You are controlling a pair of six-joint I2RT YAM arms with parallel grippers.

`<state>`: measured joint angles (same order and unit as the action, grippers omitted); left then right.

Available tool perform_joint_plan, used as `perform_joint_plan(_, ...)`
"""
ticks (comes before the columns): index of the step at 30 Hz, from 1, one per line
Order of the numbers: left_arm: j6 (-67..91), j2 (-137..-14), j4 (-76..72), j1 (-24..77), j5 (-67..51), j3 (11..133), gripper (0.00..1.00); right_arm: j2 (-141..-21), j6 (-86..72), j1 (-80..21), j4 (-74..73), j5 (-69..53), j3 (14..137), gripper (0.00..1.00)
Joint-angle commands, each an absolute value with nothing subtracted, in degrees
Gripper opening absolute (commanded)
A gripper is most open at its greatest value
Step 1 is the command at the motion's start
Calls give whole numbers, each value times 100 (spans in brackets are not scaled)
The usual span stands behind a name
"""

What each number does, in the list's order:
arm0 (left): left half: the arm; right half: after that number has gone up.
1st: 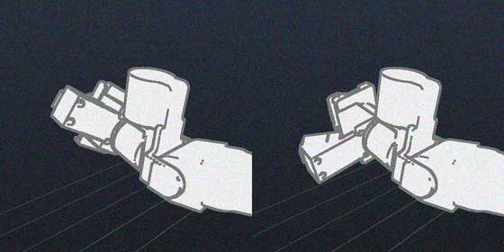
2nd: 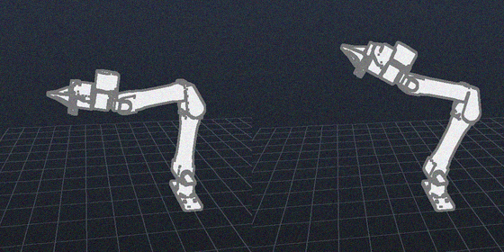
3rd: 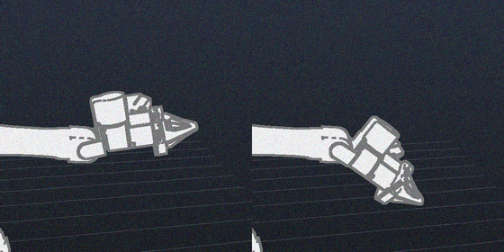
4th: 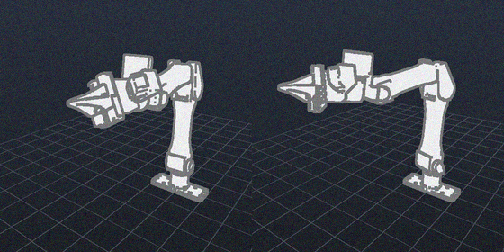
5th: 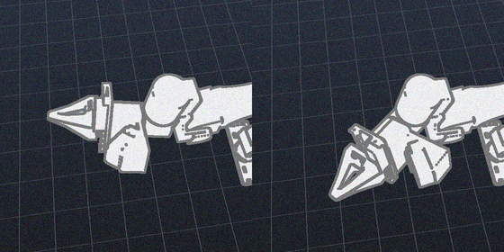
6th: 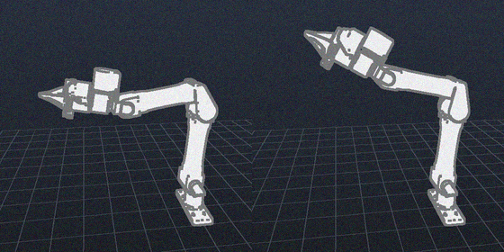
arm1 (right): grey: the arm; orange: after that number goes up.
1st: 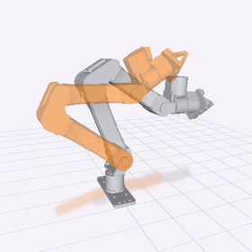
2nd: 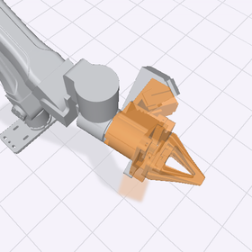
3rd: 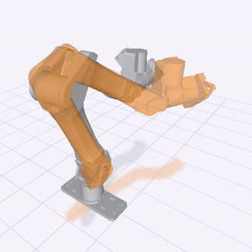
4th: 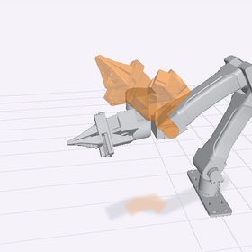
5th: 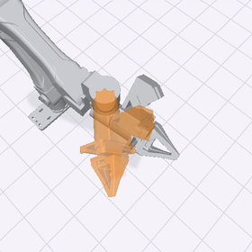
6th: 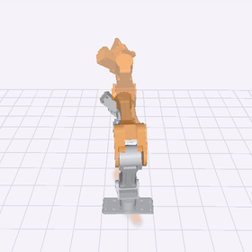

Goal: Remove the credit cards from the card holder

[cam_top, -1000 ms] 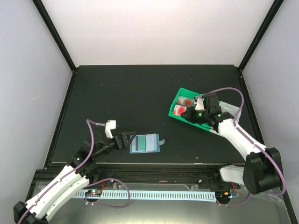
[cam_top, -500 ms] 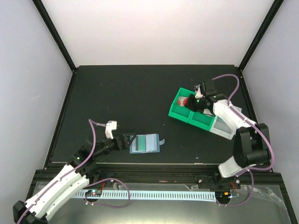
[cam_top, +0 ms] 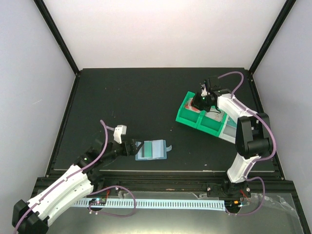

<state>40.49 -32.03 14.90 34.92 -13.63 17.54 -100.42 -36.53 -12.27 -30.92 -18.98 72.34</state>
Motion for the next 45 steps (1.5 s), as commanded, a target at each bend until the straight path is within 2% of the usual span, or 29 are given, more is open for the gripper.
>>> perform_joint_plan(1,3959,-3235,1474,3453,-1376,1917,99,-10238,-3717,-1135,-3229,-1747,7544,2)
perform_joint_plan(15,4179,-3225,1416,3450,-1394,1796,99,-10591,-3647,-941,-2964,-2045,7549,6)
perform_joint_plan(21,4127,-3286,1448,3444,-1334,1879,99,-10641,-3712,-867,-3036,-1924,7638,14)
perform_joint_plan(24,4149,-3365,1376,3438,-1344,1881,99,-10640,-3733,-836,-3126,-1833,7672,16)
perform_joint_plan(37,4219,-3514,1442,3441,-1354,1875,99,-10301,-3659,-817,-3552,-1312,7844,22)
perform_joint_plan(45,4233,-3731,1601,3432,-1546,1903,99,-9608,-3569,-833,-3368,-1639,7424,30)
